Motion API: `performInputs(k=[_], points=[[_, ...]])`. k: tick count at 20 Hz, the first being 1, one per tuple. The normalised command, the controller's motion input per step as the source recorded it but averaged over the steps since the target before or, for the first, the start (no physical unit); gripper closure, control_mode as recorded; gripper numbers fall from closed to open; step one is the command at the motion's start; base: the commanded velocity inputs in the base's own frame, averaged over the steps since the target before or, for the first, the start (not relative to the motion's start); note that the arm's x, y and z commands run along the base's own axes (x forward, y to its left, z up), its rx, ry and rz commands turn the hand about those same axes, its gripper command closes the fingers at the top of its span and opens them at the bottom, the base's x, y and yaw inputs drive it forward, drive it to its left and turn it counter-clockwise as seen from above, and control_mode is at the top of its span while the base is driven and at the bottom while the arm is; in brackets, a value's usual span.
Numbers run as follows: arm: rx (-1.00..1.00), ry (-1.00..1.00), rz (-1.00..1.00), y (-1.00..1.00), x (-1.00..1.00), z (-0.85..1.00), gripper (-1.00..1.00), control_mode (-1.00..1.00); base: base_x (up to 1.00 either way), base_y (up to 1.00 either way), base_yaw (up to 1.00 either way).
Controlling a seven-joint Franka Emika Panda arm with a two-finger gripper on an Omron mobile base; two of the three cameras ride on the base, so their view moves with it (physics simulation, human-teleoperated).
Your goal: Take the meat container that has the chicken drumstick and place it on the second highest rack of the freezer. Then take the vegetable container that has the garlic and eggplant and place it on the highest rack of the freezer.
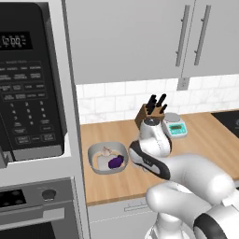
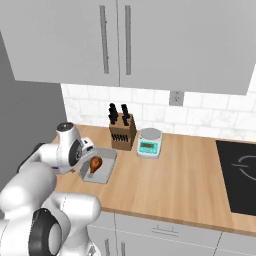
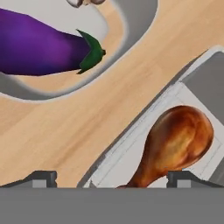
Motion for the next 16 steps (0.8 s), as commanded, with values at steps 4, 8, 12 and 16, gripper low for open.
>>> performInputs(k=[4,8,12,16], points=[[0.0,0.0,-0.04,0.24,0.0,-0.42,-1.0,-1.0,0.0,0.0,0.0],[0.01,-0.01,-0.08,0.03,0.0,-0.42,-1.0,-1.0,0.0,0.0,0.0],[0.01,-0.06,-0.09,-0.09,0.0,-0.16,-1.0,-1.0,0.0,0.0,0.0],[0.01,-0.04,-0.08,-0.1,-0.05,-0.13,-1.0,-1.0,0.0,0.0,0.0]])
